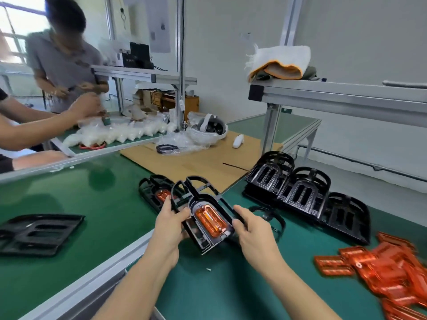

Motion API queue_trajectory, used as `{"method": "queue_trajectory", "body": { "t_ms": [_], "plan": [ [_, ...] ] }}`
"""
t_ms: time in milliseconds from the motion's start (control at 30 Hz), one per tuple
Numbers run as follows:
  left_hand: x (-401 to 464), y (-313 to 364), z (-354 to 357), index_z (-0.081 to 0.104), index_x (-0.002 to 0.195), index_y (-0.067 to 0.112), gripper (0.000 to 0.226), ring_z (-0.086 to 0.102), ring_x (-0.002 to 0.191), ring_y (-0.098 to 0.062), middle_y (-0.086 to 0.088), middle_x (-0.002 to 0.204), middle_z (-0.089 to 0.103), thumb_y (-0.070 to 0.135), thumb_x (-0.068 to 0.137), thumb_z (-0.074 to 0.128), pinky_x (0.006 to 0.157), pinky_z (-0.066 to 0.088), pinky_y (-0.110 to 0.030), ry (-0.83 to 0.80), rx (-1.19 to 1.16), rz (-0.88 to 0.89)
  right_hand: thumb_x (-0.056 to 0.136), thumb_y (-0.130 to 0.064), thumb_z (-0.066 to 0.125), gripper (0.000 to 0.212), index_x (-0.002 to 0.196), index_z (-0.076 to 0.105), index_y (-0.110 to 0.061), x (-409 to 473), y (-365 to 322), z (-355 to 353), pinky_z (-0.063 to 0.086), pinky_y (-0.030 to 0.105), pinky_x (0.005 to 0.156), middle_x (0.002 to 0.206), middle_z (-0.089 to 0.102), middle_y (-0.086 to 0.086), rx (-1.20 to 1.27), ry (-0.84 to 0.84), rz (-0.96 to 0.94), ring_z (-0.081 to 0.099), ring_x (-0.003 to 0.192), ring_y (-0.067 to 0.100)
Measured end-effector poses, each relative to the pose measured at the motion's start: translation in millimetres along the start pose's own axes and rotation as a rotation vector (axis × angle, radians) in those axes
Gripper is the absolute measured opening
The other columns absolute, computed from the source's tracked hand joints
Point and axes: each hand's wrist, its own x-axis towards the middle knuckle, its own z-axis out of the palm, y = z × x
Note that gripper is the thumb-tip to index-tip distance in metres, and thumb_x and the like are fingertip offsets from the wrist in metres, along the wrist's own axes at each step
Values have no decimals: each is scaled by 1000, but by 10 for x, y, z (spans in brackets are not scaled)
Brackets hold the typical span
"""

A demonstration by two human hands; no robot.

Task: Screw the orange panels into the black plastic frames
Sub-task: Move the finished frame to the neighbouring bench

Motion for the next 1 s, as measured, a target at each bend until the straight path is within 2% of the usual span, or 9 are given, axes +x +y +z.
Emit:
{"method": "queue_trajectory", "body": {
  "t_ms": [133, 233, 333, 433, 567, 667, 933, 967, 1000],
  "plan": [
    [115, 56, -198, 36, 142, 18, 49, 60, 112, -23, -4, 128, 60, 11, 96, 53, 96, 48, -49, 125, -5, 48, 101, -15, 49, 38, 139, 52, -15, 150, -233, 314, 43, 9, 75, 125, 65, 2, -11, -2, -57, 61, 104, 15],
    [147, 55, -386, 25, 145, 20, 78, 55, 118, -27, -4, 134, 53, 5, 83, 69, 97, 46, -54, 213, 60, 119, 102, -16, 47, 37, 138, 52, -15, 199, -404, 618, 43, 21, 87, 122, 66, 4, -25, -42, -87, 61, 112, 21],
    [187, 32, -612, 18, 148, 27, 94, 50, 121, -29, -2, 139, 46, -6, 77, 69, 99, 44, -55, 287, 106, 107, 103, -16, 43, 38, 140, 49, -13, 227, -499, 872, 43, 24, 88, 122, 66, 6, -49, -93, -99, 60, 113, 20],
    [279, 12, -866, 18, 147, 31, 91, 48, 125, -32, -1, 144, 40, -8, 80, 63, 100, 42, -56, 339, 66, 70, 103, -12, 41, 32, 131, 54, -7, 258, -609, 1098, 47, 32, 86, 117, 66, 11, -74, -135, -129, 60, 110, 25],
    [392, 13, -1059, 19, 146, 26, 79, 44, 128, -31, 1, 149, 32, -4, 86, 60, 102, 40, -56, 426, 148, 79, 101, -7, 40, 20, 109, 58, -4, 326, -706, 1336, 40, 33, 68, 94, 63, 9, -178, -172, -179, 58, 90, 30],
    [453, 20, -1141, 14, 148, 24, 79, 39, 131, -28, -1, 152, 26, -3, 88, 58, 106, 36, -51, 474, 238, 74, 101, -9, 40, 15, 94, 53, -11, 376, -748, 1468, 40, 33, 68, 88, 59, 6, -292, -175, -208, 49, 80, 24],
    [634, 52, -1194, -3, 152, 25, 85, 15, 145, -21, 3, 160, 2, -2, 92, 51, 115, 19, -42, 486, 334, 44, 93, 7, 41, 22, 91, 47, -13, 514, -739, 1649, 36, 30, 69, 78, 43, -3, -351, -213, -230, 41, 91, 21],
    [666, 59, -1196, -4, 152, 24, 85, 15, 145, -21, 4, 160, 1, -2, 93, 50, 114, 19, -41, 493, 365, 41, 92, 7, 41, 22, 96, 49, -13, 537, -736, 1662, 38, 31, 76, 87, 50, -2, -365, -231, -246, 44, 100, 23],
    [693, 64, -1196, -6, 152, 23, 85, 14, 145, -21, 5, 160, -1, -2, 93, 50, 114, 18, -40, 497, 394, 33, 93, 5, 43, 26, 111, 51, -12, 559, -729, 1684, 39, 32, 91, 109, 57, 3, -389, -244, -269, 42, 117, 25]
  ]
}}
